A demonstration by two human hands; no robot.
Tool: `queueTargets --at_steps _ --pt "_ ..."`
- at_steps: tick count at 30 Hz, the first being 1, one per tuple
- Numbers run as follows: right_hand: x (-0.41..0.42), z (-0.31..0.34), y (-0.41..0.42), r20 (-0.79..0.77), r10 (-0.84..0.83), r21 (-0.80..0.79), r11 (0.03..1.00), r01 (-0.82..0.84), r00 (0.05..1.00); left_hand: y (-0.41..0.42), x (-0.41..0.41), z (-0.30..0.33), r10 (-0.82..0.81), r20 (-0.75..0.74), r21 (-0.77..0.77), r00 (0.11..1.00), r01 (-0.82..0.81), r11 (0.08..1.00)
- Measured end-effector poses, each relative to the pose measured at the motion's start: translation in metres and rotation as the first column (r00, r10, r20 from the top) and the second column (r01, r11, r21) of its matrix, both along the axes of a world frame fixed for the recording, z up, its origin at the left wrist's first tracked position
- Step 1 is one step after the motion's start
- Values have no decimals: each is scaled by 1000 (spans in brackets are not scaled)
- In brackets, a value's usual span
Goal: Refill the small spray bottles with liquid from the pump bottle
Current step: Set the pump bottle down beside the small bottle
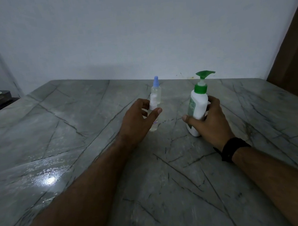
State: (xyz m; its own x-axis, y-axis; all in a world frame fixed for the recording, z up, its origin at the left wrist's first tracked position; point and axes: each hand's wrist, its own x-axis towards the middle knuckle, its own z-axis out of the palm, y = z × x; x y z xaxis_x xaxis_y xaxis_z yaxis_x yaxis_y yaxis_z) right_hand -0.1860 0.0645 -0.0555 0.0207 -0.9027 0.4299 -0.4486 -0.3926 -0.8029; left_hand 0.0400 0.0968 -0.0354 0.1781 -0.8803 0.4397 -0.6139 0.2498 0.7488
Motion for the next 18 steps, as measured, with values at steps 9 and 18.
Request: queueTargets --at_steps 9,18 --pt "-17 6 0 -7 279 157 949 -275 960 1 2 -4 -14 6 -16 1000 15 1000" --pt "-11 -3 -10 -76 136 58 990 -132 988 -3 13 -11 -36 208 2 977 37 999"
